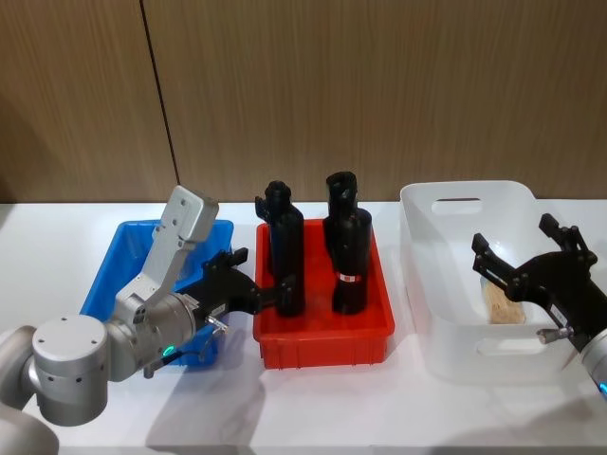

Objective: Pick the cotton swabs from the blue box and place them into the white box.

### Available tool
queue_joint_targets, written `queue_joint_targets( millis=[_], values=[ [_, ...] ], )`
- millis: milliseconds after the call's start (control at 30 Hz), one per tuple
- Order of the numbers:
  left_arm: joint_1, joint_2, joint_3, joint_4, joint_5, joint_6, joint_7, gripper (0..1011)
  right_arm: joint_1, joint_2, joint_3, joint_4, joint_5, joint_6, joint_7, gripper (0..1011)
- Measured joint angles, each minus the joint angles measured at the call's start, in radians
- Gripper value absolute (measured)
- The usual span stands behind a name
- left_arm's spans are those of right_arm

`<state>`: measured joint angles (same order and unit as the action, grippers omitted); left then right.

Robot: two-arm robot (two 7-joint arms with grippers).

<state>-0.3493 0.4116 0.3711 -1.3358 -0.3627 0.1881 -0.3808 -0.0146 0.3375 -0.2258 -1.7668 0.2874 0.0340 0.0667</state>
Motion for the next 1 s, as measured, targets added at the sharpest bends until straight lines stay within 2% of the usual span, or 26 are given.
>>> queue_joint_targets(
  millis=[133,333,1000],
  values=[
    [-0.027,-0.019,0.006,0.05,0.017,-0.018,-0.026,1004,0.0,0.0,0.0,0.0,0.0,0.0,0.0,1002],
    [-0.059,-0.042,0.014,0.109,0.037,-0.039,-0.032,1004,0.0,0.0,0.0,0.0,0.0,0.0,0.0,1001],
    [-0.124,-0.093,0.022,0.261,0.052,-0.115,0.01,1004,0.0,0.0,0.0,0.0,0.0,0.0,0.0,1001]
  ],
)
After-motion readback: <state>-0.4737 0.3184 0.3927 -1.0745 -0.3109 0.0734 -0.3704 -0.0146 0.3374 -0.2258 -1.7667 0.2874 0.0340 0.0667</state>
